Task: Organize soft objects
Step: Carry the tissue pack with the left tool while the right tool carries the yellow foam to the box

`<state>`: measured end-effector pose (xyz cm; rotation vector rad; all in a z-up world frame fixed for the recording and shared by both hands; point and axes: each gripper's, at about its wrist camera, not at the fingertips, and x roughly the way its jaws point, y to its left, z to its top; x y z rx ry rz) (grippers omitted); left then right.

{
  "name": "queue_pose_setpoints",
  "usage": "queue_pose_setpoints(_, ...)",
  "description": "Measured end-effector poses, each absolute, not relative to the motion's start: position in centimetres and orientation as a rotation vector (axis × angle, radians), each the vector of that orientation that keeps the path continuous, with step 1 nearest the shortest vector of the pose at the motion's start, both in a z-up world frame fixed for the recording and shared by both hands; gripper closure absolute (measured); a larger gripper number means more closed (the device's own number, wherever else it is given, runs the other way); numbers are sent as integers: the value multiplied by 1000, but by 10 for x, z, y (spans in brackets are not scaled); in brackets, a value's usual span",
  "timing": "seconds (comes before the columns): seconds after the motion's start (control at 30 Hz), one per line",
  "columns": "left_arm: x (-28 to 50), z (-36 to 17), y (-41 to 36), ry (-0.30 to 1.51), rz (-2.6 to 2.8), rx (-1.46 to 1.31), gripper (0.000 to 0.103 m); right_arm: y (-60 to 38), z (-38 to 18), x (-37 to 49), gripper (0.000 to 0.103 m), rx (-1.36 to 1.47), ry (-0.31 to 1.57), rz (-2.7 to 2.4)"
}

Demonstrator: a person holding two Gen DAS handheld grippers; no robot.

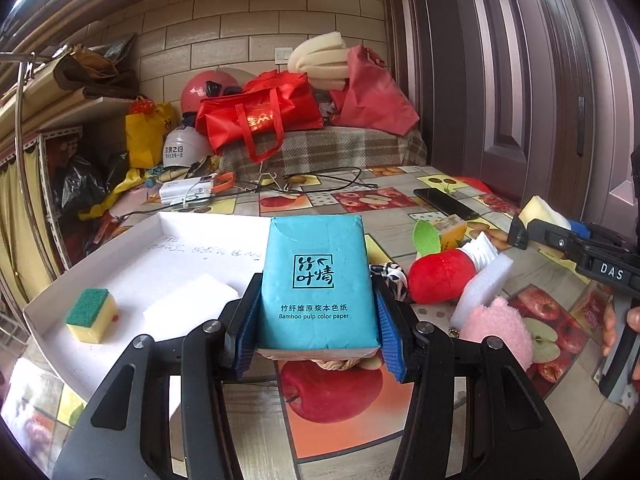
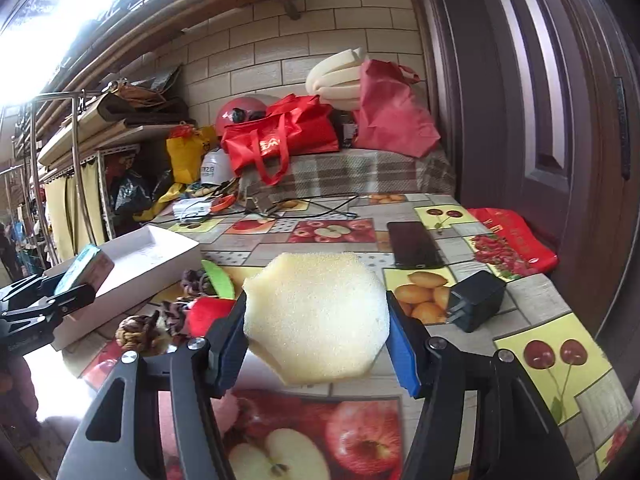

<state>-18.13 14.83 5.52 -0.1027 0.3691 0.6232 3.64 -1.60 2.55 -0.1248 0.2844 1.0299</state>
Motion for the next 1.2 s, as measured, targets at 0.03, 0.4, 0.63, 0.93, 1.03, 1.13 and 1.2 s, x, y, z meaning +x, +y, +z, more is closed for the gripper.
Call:
queue_pose_setpoints(0.03,-185,56,150,363,639,-105,52,-12,25,30,41,-127,286,1046)
queue_pose_setpoints(0.4,-252,57,199,283,869,-165,52,49,18,-39,41,-219,265,1224)
queue_pose_setpoints(0.63,-280,49,241,303,959,-252,52,82,13,-70,41,-263,245,1282)
queue_pose_setpoints(0.93,-265,47,264,388,945,-154,52,143,13,-102,42,-291,219,1312)
queue_pose_setpoints(1.03,-262,44,283,419,938,-182,52,165,13,-107,42,-295,218,1311)
queue_pose_setpoints(1.13,-262,44,298,425,946,-202,52,188,14,-105,41,-290,251,1298)
queue_pose_setpoints(1.2,-263,45,307,417,967,-202,52,201,14,-100,41,-283,282,1290)
